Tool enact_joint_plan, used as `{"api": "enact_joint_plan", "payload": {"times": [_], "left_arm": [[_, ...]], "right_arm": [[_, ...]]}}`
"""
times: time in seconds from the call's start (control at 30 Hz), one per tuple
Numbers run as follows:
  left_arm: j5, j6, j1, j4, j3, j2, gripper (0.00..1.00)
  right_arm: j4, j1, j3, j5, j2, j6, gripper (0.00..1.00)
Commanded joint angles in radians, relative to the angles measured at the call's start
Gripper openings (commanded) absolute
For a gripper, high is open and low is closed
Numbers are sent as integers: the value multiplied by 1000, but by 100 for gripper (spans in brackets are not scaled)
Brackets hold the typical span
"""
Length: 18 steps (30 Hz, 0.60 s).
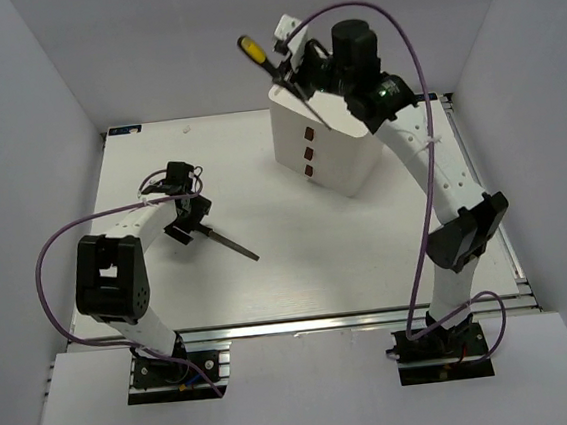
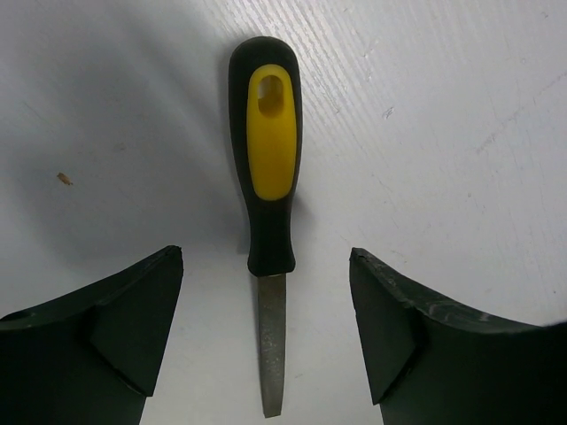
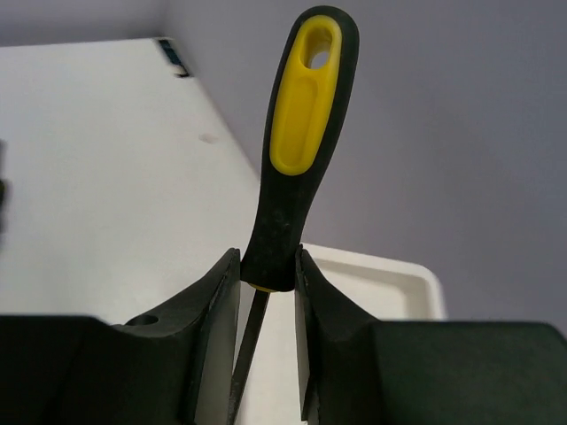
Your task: Sort the tools into containers
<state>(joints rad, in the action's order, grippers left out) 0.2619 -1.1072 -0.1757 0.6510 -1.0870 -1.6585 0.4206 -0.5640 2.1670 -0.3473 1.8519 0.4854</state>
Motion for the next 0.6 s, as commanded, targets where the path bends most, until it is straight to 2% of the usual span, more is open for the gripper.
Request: {"api": "enact_joint_plan", "payload": {"times": [0.0, 0.17, 0.27, 0.37, 0.57], "left_arm": [[-7, 23, 5, -2, 4, 60, 86], [-19, 29, 5, -8, 18, 74, 86], [-26, 29, 4, -14, 32, 82, 86], [-27, 29, 4, -16, 44, 92, 86], [-32, 29, 4, -27, 71, 111, 86]], "right_arm": [[73, 61, 120, 125, 79, 120, 0], [-5, 110, 41, 218, 96, 283, 0], [-25, 144, 95, 264, 160, 331, 0], [-9, 171, 253, 324, 243, 224, 0], [-111, 173, 136, 421, 211, 50, 0]]}}
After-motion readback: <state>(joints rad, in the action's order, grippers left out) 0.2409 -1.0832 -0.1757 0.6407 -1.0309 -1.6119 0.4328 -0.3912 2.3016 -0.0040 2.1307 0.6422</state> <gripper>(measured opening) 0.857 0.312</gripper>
